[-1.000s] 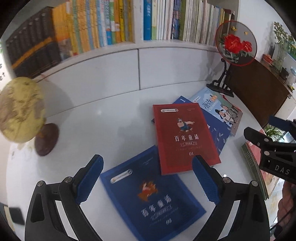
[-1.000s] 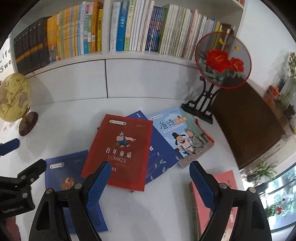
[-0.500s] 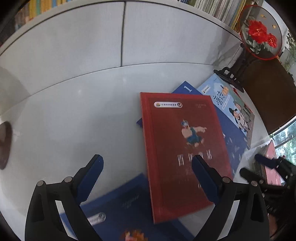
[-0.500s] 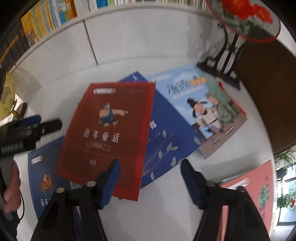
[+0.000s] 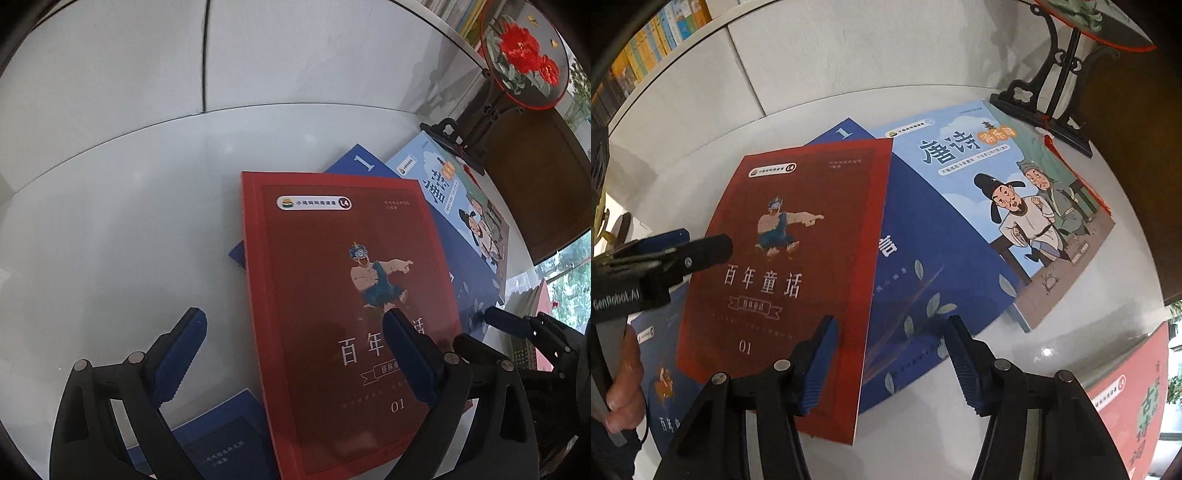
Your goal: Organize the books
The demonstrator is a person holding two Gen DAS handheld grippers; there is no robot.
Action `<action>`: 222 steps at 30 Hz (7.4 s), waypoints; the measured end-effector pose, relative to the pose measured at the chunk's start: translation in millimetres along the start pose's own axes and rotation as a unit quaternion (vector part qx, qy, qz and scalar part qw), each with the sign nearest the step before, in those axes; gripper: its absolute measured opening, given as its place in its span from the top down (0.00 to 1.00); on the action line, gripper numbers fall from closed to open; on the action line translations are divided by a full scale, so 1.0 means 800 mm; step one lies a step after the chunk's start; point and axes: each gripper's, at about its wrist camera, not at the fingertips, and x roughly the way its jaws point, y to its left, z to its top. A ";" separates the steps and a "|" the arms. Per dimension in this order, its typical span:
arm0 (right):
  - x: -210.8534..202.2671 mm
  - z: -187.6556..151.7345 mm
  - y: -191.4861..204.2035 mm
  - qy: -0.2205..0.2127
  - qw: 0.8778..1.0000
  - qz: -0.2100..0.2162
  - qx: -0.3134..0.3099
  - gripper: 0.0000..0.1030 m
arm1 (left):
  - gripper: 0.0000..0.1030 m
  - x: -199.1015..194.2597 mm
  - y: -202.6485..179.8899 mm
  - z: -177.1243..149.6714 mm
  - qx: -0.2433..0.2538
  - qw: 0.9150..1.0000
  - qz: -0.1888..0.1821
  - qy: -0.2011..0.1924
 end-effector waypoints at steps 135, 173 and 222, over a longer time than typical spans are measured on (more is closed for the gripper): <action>-0.011 -0.046 0.017 -0.015 0.972 0.233 0.011 0.65 | 0.38 0.009 0.028 0.008 -0.072 0.996 -0.059 0.001; -0.005 -0.002 0.025 -0.090 0.987 0.124 -0.043 0.76 | 0.36 0.004 0.032 0.010 -0.072 0.996 -0.040 -0.031; -0.067 -0.013 0.030 -0.125 0.978 0.152 -0.073 0.78 | 0.47 -0.031 -0.036 -0.024 -0.021 0.995 -0.074 -0.063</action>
